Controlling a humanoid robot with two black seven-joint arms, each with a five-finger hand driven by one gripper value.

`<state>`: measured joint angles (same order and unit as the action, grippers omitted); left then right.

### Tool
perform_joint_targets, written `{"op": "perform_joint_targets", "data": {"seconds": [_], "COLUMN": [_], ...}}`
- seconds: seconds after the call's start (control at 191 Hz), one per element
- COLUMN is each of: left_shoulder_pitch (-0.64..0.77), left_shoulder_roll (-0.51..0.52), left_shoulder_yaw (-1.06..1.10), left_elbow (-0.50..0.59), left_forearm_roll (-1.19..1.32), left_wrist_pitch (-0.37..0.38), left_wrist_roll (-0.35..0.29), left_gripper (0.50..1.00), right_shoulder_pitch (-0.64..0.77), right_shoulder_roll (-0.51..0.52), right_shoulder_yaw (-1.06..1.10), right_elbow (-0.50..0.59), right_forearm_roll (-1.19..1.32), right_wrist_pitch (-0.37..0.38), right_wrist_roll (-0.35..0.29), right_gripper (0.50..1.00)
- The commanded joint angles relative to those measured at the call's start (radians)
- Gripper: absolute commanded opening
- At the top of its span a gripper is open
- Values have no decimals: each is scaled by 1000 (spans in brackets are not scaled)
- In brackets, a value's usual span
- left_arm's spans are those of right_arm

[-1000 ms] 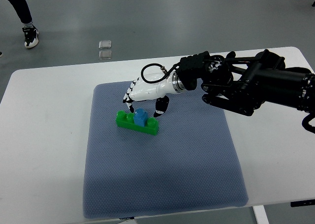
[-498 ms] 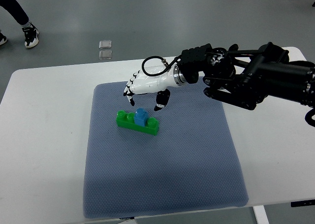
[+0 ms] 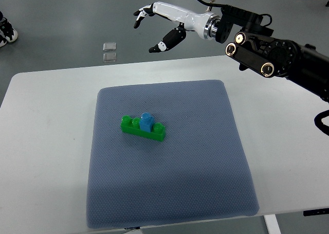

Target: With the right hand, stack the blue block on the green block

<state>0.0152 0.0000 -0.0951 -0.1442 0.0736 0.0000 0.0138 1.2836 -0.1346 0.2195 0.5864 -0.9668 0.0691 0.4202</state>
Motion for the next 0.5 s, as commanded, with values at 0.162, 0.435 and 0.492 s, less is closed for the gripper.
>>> {"op": "perform_joint_targets", "data": {"seconds": [0.162,0.435,0.492], "left_shoulder_pitch": [0,0,0], "left_shoulder_roll": [0,0,0], "left_shoulder_yaw": [0,0,0], "left_elbow": [0,0,0], "left_forearm_roll": [0,0,0], "left_wrist_pitch": [0,0,0], "left_wrist_roll": [0,0,0], "left_gripper": [1000,1000,1000], "right_shoulder_pitch": [-89,-199,-221], "right_shoulder_roll": [3,4,10], "right_shoulder_yaw": [6,30,50], "right_elbow": [-155,-171,-172], "right_forearm_roll": [536,996,1057], "right_wrist_pitch": [-9,-57,-58], "right_wrist_roll": [-1,-37,-37], "right_gripper": [911,911,911]}}
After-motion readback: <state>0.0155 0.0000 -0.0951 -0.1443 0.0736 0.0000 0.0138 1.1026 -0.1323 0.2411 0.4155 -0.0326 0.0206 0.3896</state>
